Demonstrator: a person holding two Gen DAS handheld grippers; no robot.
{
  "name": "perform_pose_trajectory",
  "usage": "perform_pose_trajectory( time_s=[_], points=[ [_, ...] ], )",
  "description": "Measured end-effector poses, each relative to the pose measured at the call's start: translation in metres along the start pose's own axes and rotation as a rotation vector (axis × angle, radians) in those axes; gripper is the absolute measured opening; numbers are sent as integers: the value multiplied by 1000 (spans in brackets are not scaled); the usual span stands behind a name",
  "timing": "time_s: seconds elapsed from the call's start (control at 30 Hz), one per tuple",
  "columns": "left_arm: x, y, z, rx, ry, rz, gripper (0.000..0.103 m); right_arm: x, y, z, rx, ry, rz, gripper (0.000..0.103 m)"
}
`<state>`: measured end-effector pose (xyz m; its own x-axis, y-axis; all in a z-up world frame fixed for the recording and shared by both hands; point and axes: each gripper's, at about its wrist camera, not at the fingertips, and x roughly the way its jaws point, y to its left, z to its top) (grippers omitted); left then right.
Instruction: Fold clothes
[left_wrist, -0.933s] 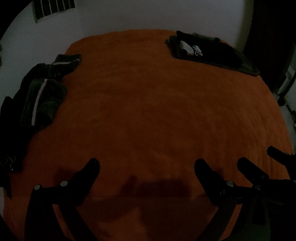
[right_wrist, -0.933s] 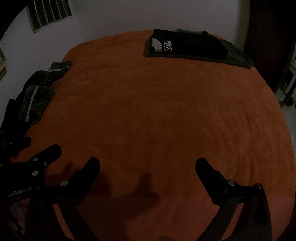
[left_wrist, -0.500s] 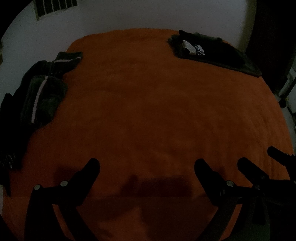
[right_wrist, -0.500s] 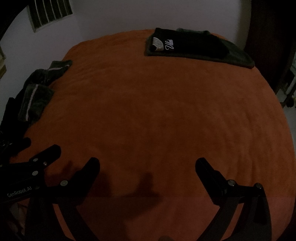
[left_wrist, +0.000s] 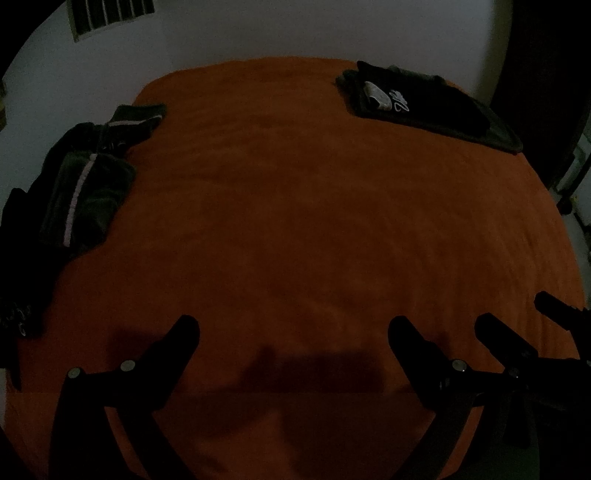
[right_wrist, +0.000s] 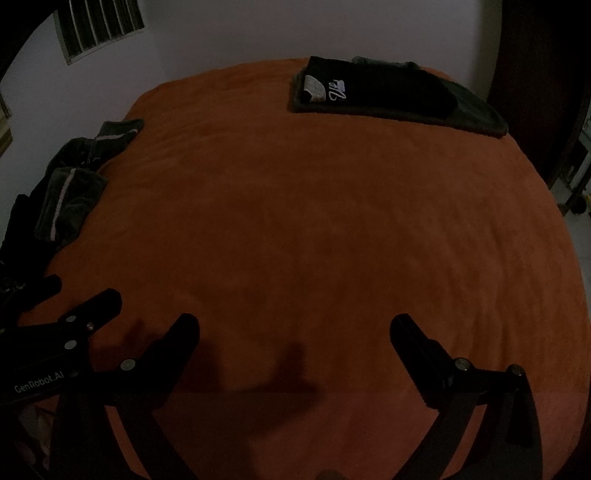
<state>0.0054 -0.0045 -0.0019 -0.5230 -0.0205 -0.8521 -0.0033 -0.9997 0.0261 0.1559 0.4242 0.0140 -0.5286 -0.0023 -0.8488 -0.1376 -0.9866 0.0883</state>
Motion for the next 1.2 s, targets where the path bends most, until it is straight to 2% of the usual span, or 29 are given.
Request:
perform_pose_trajectory(
  time_s=[0.43,0.9,1.2],
  points=[
    [-6,-3,6,0,-1,17,102,-4,2,1,0,-5,8,103],
    [-17,-9,-11,-13,-17,18,102,-11,8,-1,-8,-26,19,103],
    [-18,7,4,-6,4,1,102,-12,14,2,-5,-33,17,103]
  ],
)
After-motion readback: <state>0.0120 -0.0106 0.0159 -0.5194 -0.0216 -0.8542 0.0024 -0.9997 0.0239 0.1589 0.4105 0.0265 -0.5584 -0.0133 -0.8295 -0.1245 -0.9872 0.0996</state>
